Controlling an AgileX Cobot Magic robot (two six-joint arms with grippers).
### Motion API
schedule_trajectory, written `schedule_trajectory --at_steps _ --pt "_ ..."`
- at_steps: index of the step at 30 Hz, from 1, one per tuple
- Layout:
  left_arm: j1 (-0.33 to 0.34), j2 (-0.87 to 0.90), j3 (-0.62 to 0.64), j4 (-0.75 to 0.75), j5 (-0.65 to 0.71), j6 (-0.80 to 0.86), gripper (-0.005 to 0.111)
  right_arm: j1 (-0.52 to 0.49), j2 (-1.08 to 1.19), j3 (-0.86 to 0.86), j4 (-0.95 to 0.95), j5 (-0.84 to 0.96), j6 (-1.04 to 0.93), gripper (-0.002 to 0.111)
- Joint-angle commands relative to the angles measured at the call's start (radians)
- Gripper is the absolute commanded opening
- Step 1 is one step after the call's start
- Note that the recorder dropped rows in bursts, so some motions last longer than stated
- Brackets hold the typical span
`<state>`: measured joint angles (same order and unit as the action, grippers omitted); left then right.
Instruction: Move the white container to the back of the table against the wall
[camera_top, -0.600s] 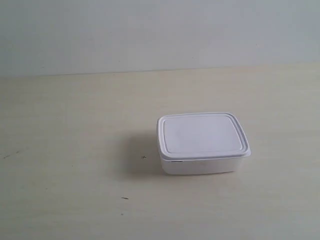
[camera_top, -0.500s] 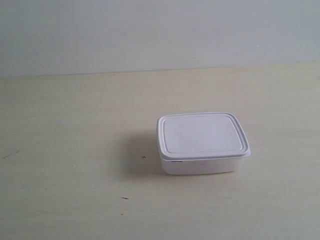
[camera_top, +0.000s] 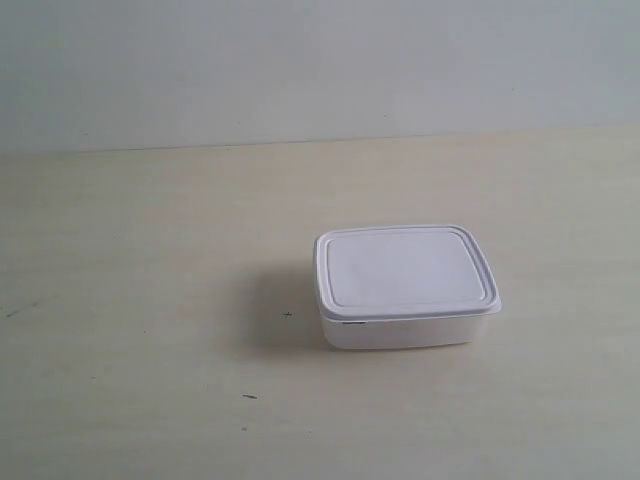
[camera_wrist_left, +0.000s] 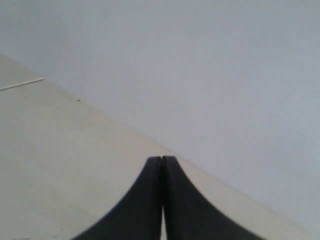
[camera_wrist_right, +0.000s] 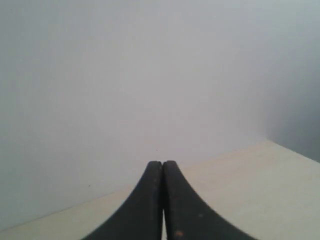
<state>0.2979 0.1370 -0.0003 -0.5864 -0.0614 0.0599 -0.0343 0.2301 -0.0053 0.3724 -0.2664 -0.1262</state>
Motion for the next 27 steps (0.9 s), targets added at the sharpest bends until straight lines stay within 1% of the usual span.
schedule_trajectory --at_steps 1,2,5,6,8,10,12,14,16,18,20,22,24,26,27 --pt "0.004 -0.002 0.0 -0.027 -0.012 -0.191 0.0 -0.001 -0.005 0.005 0.012 -0.014 0.05 0.0" --pt "0.004 -0.002 0.0 -0.025 -0.001 -0.222 0.0 -0.001 -0.005 0.005 0.012 -0.003 0.05 0.0" --pt "0.002 0.011 0.0 0.018 0.081 -0.219 0.0 -0.001 0.011 -0.032 0.012 0.154 0.046 0.0" --pt "0.002 0.028 -0.022 0.041 0.129 -0.219 0.0 -0.001 0.032 -0.069 0.012 0.221 0.046 0.0" --pt "0.002 0.078 -0.074 0.049 0.183 -0.216 0.0 -0.001 0.087 -0.131 0.012 0.279 0.044 0.0" --pt "0.002 0.172 -0.169 0.111 0.26 -0.201 0.0 -0.001 0.184 -0.215 0.012 0.301 0.044 0.0" --pt "0.002 0.314 -0.308 0.199 0.381 -0.15 0.0 -0.001 0.32 -0.324 0.007 0.348 0.039 0.0" --pt "0.002 0.467 -0.456 0.224 0.496 -0.101 0.0 -0.001 0.456 -0.439 0.007 0.412 0.039 0.0" --pt "0.0 0.618 -0.607 0.205 0.598 -0.034 0.0 -0.001 0.589 -0.552 0.014 0.485 0.039 0.0" --pt "0.0 0.76 -0.763 0.162 0.703 0.07 0.0 -0.001 0.71 -0.675 0.014 0.608 0.041 0.0" --pt "0.0 0.864 -0.88 0.115 0.803 0.131 0.0 -0.001 0.789 -0.784 0.014 0.742 0.041 0.0" --pt "0.0 0.927 -0.932 0.064 0.832 0.117 0.0 -0.001 0.847 -0.862 0.016 0.866 0.041 0.0" --pt "-0.002 0.958 -0.936 0.007 0.817 0.129 0.0 -0.001 0.881 -0.901 0.027 0.919 0.041 0.0" --pt "-0.029 0.981 -0.936 -0.018 0.817 0.165 0.0 -0.001 0.897 -0.922 0.059 0.943 0.041 0.0" --pt "-0.059 0.99 -0.936 -0.02 0.814 0.181 0.0 -0.001 0.904 -0.933 0.081 0.956 0.041 0.0"
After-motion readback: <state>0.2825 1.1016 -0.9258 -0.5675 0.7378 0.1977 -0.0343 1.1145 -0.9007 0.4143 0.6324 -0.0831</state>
